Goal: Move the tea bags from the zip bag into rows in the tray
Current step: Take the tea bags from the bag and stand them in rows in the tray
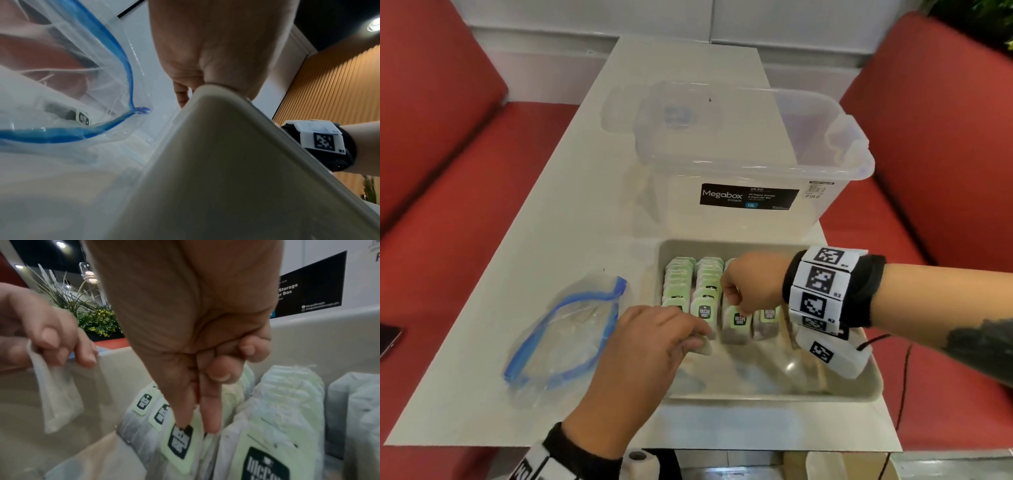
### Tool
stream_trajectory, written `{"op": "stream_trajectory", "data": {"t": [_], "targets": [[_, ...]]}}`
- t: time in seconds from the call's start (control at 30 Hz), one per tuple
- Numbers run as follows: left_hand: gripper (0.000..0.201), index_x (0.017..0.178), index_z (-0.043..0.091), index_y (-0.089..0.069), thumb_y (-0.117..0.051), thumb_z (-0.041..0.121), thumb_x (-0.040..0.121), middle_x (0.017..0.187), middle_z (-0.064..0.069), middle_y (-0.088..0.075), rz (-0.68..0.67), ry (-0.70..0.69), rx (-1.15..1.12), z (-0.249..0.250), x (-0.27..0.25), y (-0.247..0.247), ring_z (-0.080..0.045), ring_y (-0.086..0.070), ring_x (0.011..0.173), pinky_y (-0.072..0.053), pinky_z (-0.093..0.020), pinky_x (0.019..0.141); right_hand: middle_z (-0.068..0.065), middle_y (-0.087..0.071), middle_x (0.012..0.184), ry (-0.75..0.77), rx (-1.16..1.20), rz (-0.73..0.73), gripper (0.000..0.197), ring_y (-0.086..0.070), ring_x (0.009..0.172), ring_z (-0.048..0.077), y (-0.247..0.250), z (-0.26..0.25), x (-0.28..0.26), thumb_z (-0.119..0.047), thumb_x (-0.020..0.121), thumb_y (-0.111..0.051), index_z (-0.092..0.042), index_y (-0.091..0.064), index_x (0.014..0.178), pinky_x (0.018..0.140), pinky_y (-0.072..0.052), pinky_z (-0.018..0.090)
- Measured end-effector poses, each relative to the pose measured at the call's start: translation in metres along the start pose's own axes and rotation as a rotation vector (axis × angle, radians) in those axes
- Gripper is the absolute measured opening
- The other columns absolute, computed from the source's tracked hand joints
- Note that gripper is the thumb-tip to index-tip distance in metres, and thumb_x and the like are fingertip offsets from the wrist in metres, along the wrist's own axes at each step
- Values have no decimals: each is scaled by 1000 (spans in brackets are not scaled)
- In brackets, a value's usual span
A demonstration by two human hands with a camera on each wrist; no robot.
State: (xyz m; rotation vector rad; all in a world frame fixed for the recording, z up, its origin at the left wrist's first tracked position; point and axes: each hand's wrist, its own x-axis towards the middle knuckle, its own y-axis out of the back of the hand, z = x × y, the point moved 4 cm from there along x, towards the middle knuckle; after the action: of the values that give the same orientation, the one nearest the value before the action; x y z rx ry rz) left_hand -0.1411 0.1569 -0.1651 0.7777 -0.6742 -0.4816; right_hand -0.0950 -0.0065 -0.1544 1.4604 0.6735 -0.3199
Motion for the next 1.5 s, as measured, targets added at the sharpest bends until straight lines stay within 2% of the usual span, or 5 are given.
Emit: {"op": "stream_trajectory", "data": {"t": [0.4,0.67,0.9,1.1,1.5], "targets": [[12,92,37,-58,-49,36,83,80,21,-65,-14,-9,33,-2,0,-3,0,-51,80,-28,-17,78,-8,-60,102,205,-56,-298,40,-60,99,19,-21,-21,-30,-10,92,-47,-25,-56,128,81,-45,22],[12,94,37,-56,-51,35,83,81,21,-64,-45,3,10,-3,-1,-4,2,-51,80,-26,-16,78,-6,-43,70,209,-190,-361,29,-36,53,10,-27,-22,-15,-8,98,-38,-7,-56,121,39,-35,11],[13,94,37,-57,-51,35,83,81,20,-65,-84,20,26,-1,0,-3,2,-50,81,-26,-15,78,-6,-38,61,194,-151,-333,26,-32,47,4,-25,-19,-15,-7,95,-42,-4,-59,115,39,-32,0],[33,114,42,-51,-62,32,84,87,31,-59,34,206,-129,-3,0,10,6,-53,91,-32,3,85,12,-66,108,134,-40,-360,34,-43,47,5,-29,-15,-12,-8,90,-53,-6,-56,124,28,-27,4],[70,125,41,-49,-79,13,68,76,15,-63,-98,465,-265,-7,31,30,1,-61,69,-50,-21,77,-8,-66,90,156,425,119,30,-56,70,4,9,-20,-28,-32,79,-73,-20,-56,101,66,-44,21]]}}
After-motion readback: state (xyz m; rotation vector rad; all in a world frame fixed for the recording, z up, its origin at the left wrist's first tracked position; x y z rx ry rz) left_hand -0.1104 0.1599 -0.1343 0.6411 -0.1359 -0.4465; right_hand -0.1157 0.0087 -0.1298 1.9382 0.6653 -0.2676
